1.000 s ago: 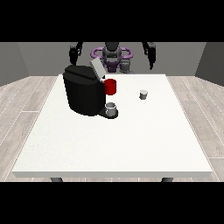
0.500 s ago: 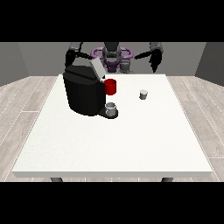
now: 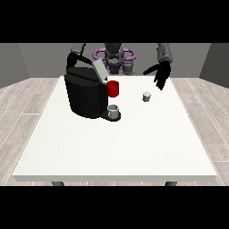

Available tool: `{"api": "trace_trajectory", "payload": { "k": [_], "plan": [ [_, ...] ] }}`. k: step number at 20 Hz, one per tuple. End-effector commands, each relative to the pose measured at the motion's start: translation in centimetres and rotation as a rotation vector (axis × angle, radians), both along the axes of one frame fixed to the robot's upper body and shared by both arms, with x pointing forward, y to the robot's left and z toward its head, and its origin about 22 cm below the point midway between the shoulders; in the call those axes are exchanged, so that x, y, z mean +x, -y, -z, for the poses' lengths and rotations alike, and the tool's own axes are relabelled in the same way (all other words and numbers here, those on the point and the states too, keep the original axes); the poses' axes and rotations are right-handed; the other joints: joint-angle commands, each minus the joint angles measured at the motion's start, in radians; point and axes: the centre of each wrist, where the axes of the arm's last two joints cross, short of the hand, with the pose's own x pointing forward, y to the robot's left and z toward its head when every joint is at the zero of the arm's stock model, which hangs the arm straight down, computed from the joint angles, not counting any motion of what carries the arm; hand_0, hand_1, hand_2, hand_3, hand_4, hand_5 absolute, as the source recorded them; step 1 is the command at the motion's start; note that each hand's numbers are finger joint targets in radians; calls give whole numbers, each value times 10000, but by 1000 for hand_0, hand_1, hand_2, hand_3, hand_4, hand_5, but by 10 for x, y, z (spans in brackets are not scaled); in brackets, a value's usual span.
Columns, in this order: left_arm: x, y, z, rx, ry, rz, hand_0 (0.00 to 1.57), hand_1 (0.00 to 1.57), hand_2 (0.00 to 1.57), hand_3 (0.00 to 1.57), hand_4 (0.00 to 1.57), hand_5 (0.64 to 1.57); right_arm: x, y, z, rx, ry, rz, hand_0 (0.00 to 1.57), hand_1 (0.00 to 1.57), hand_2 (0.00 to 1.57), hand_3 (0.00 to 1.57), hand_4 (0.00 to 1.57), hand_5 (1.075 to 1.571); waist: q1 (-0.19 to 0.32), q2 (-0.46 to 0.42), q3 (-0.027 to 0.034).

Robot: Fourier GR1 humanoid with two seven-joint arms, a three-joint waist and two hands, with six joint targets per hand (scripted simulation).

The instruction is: Insert the coffee pod into the coffee machine and close the lid

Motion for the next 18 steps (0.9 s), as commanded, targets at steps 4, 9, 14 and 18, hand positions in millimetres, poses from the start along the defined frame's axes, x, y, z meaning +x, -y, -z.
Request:
{"api": "trace_trajectory", "payload": {
  "k": [4,9,14,18],
  "plan": [
    [25,-6,10,882,-729,-50,0,0,0,0,0,1571,12,-21,-22,69,-83,-42,0,0,0,0,0,1571,-283,608,-3],
    [44,11,-5,1733,-502,99,0,0,0,0,0,1571,22,-5,11,14,-389,180,0,0,0,0,0,1571,98,711,7],
    [34,7,39,2322,215,2,760,760,877,622,0,1571,17,-3,1,188,-609,-39,0,0,0,0,0,1571,42,663,0],
    [51,54,29,3386,931,192,888,888,963,816,384,1571,31,-14,8,246,-679,-30,0,0,0,0,0,1571,140,732,6]
  ]
}}
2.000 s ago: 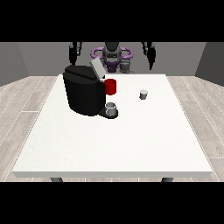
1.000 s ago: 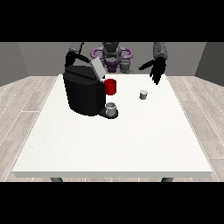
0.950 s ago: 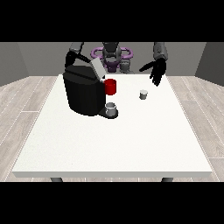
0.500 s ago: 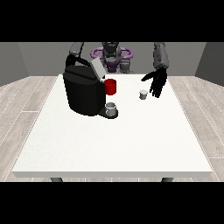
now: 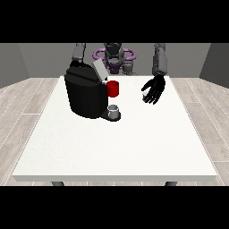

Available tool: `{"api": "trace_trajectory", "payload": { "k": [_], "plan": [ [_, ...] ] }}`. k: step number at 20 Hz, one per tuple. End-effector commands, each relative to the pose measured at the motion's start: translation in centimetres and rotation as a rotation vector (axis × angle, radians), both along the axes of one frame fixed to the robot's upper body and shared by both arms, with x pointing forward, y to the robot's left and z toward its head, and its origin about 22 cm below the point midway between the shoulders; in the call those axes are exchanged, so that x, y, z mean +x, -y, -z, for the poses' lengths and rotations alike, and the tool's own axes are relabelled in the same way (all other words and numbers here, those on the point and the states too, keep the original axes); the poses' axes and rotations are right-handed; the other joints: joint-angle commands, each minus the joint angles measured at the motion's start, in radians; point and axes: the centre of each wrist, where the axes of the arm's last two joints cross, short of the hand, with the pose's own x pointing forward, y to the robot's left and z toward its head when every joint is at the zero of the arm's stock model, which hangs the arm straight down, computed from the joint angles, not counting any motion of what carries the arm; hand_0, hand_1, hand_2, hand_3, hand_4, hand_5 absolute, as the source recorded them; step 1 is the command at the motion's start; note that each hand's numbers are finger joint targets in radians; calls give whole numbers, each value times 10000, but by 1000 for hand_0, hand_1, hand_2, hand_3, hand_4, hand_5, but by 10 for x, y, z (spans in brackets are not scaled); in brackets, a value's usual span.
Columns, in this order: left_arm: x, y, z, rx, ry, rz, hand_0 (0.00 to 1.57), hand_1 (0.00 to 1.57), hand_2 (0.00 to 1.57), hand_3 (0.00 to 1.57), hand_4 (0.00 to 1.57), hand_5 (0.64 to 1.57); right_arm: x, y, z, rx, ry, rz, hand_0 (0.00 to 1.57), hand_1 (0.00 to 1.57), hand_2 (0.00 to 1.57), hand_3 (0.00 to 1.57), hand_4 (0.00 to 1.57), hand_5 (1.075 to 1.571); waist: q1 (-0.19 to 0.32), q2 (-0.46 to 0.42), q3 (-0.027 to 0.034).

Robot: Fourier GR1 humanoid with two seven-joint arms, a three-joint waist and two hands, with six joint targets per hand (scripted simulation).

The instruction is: Insert the coffee pod into the coffee machine and close the lid

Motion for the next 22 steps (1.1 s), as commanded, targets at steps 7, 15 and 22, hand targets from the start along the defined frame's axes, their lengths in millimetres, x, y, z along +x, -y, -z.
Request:
{"api": "trace_trajectory", "payload": {
  "k": [7,15,22],
  "plan": [
    [9,3,10,2425,-189,882,757,757,950,811,339,1571,2,-16,14,-289,-480,-55,0,0,0,0,0,1571,21,137,0],
    [7,20,29,3773,-1353,1029,730,730,961,849,392,1571,3,6,45,93,-747,33,0,0,0,0,0,1571,190,-272,4],
    [16,12,28,3370,-641,1019,1149,1149,1257,1162,466,1571,1,12,41,247,-1087,-252,0,0,0,0,0,1571,-188,-277,-2]
  ]
}}
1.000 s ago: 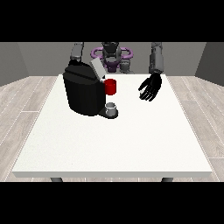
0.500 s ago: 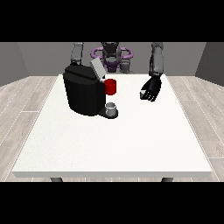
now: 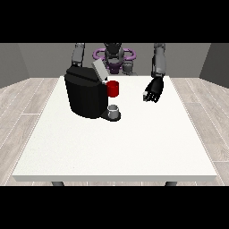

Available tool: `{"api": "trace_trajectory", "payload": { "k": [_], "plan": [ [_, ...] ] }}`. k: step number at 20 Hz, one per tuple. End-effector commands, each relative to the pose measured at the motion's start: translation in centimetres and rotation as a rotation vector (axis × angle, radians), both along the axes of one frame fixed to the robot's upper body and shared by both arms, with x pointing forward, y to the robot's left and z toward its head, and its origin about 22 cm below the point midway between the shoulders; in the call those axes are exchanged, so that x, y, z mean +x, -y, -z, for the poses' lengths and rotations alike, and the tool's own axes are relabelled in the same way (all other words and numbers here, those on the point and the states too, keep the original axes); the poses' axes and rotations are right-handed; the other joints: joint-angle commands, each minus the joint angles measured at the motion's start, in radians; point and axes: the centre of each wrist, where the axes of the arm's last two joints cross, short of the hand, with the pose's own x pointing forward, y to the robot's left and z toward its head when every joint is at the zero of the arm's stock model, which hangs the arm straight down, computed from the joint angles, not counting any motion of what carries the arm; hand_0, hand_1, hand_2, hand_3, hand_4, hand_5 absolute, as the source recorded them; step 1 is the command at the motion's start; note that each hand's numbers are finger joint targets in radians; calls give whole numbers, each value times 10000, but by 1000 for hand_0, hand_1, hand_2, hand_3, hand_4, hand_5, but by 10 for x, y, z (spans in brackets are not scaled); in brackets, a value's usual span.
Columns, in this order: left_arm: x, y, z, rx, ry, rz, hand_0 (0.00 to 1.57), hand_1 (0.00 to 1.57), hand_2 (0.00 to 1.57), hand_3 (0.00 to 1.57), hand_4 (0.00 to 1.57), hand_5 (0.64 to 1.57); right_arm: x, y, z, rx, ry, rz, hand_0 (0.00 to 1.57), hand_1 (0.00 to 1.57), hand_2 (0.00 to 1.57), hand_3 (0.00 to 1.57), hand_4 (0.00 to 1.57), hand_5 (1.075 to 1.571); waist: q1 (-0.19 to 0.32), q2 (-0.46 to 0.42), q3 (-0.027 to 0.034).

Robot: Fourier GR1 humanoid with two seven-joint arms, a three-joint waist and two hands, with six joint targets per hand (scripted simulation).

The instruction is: Insert the coffee pod into the coffee machine and close the lid

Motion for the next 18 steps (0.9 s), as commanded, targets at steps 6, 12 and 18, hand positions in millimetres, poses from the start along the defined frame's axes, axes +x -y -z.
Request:
{"api": "trace_trajectory", "payload": {
  "k": [6,12,18],
  "plan": [
    [14,4,-22,-2002,487,1131,1451,1451,1437,1359,521,1571,4,31,10,-769,-484,1012,0,0,0,0,0,1571,407,-335,-8],
    [38,69,-54,-1924,-768,1660,1375,1375,1381,1327,490,1571,-2,6,42,-1024,-1454,1086,0,0,0,0,0,1571,663,-1281,-2],
    [52,69,-92,-2158,-746,1629,1403,1403,1396,1341,598,1571,-1,6,35,-1112,-1467,425,0,0,0,0,0,1571,155,-1652,-6]
  ]
}}
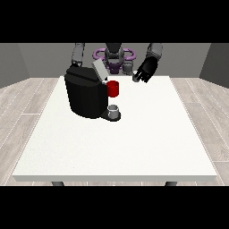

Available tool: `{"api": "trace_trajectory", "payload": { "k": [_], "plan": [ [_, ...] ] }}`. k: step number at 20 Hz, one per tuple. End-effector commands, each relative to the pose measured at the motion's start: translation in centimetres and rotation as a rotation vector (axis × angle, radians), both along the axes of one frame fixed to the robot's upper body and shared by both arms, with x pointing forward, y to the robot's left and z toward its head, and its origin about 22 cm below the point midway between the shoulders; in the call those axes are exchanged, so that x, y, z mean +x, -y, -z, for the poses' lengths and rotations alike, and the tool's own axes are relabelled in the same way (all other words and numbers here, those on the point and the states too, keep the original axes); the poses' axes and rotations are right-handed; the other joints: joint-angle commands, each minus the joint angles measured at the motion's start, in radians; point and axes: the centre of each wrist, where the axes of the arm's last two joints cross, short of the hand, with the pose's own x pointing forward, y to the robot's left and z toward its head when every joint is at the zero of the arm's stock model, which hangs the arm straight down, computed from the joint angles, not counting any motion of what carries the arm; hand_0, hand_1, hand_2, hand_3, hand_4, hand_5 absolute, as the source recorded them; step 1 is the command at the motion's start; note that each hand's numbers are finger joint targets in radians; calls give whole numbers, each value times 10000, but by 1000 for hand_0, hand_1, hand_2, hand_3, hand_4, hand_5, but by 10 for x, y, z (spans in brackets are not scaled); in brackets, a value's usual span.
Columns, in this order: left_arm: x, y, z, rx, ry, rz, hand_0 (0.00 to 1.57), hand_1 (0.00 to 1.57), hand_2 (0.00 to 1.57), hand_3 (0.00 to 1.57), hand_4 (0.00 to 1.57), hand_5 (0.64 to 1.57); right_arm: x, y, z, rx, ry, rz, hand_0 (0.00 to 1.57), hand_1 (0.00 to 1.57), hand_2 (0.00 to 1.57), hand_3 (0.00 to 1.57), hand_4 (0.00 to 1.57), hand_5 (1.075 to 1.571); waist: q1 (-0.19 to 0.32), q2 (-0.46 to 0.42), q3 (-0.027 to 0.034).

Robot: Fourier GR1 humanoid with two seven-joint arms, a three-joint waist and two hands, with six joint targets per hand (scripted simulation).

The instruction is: Insert the coffee pod into the coffee machine and close the lid

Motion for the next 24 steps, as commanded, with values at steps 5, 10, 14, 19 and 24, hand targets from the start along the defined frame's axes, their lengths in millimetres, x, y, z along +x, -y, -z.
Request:
{"api": "trace_trajectory", "payload": {
  "k": [5,10,14,19,24],
  "plan": [
    [7,12,-23,93,-376,-200,1403,1403,1396,1341,598,1571,-17,-13,10,114,-436,-344,0,0,0,0,0,1571,-364,-821,-3],
    [25,17,-78,-835,595,-473,985,985,1204,1371,511,1571,14,-14,-27,533,776,-851,0,0,0,0,0,1571,-839,201,-3],
    [33,4,-133,-1103,860,-486,1202,1202,1240,1256,491,1571,23,-18,-45,315,1407,-920,0,0,0,0,0,1571,-1156,334,-2],
    [36,-13,-170,-1027,1696,-1210,1174,1174,1254,1266,479,1571,31,-33,-76,484,1942,-1265,0,0,0,0,0,1571,-2060,996,-6],
    [37,-17,-144,-983,1609,-1197,1222,1222,1288,1238,475,1571,27,-36,-83,361,2188,-1000,0,0,0,0,0,1571,-1929,1192,-7]
  ]
}}
